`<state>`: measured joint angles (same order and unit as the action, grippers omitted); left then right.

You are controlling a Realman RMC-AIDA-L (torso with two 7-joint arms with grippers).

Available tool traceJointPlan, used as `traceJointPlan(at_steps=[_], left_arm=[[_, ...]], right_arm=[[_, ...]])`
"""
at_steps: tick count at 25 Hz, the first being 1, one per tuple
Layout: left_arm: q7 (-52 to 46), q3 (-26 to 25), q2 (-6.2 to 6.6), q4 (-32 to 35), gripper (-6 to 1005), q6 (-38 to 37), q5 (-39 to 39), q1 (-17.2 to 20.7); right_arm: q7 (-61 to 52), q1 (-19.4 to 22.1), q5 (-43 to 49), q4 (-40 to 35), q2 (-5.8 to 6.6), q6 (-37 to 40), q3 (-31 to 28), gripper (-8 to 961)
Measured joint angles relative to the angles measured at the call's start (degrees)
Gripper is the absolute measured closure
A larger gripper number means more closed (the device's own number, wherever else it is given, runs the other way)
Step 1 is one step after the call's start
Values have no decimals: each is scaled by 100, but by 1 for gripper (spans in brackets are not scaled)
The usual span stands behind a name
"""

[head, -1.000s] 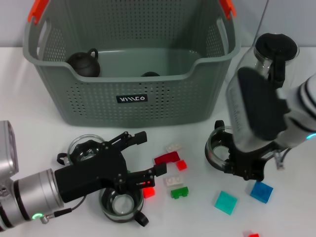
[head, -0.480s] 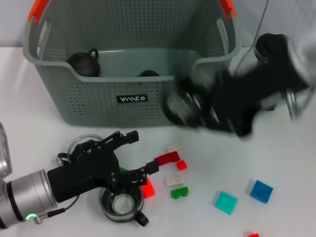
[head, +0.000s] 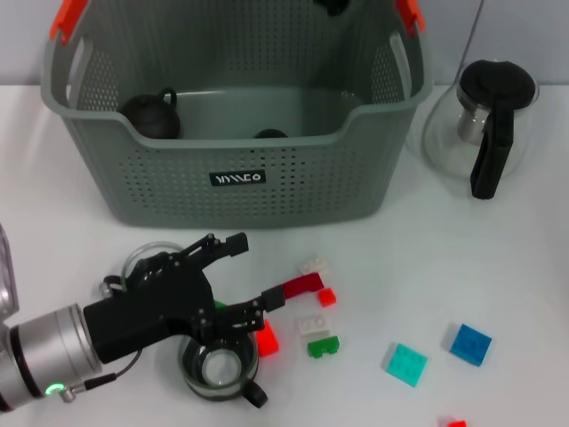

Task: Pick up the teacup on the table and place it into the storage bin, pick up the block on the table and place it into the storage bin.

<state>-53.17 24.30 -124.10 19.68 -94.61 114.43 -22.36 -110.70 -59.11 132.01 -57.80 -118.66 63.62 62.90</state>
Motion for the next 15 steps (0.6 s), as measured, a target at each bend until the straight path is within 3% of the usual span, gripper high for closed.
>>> traceJointPlan(at_steps=[2, 6, 15], left_arm=[[0, 0, 0, 0, 49, -12, 0, -9], [0, 1, 0, 0, 49, -16, 0, -14], [0, 4, -5, -8, 49, 13, 0, -28]], right_arm=[[248, -234, 260, 821, -4, -644, 1, 887], [607, -431, 478, 1757, -56, -1465, 10, 879], [739, -428, 531, 2320, -85, -1907, 328, 862]])
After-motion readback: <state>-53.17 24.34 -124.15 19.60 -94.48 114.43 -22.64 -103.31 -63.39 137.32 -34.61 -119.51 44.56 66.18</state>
